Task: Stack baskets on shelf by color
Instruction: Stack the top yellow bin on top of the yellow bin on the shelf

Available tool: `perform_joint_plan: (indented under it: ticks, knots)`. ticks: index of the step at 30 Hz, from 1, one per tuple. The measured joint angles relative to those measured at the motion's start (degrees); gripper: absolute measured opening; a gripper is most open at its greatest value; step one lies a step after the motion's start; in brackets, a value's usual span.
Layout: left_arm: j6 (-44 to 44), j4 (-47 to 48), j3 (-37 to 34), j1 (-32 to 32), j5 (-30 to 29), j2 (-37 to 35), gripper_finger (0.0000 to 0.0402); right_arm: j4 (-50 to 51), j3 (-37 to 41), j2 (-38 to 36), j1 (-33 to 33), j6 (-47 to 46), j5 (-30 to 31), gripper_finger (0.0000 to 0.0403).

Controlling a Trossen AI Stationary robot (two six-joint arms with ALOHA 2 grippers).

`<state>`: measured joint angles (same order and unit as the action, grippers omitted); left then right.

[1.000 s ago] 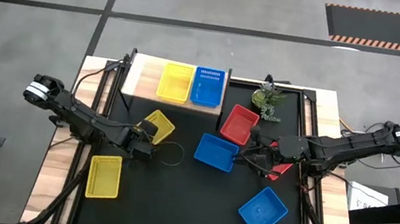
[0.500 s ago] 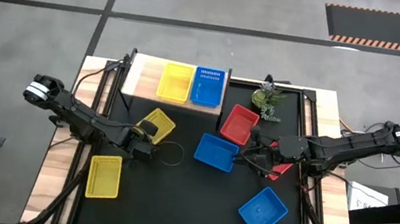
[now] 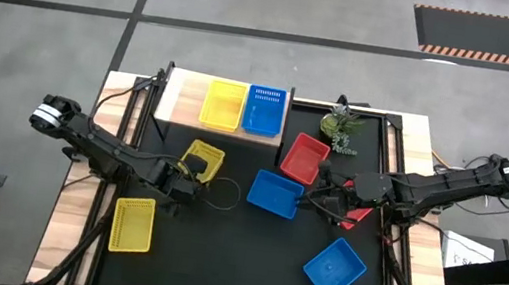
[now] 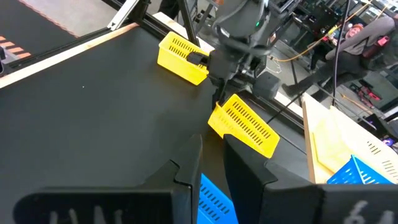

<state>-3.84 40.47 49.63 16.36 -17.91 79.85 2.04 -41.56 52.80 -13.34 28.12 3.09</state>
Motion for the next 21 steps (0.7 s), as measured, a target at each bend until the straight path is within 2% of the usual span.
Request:
perform_joint_plan:
  ticks: [9,21]
  knots:
    - [9.40,-0.11,6.83,1.30,4.01,-0.02,0.0000,0.24,0.00,0.00,0.00,-0.02,-0.02,0.0058]
    - [19.51,-1.05,11.84,6.42,4.37,-0.04,0.0000,0.26,0.00,0.00,0.00,-0.04,-0.02,0.0058]
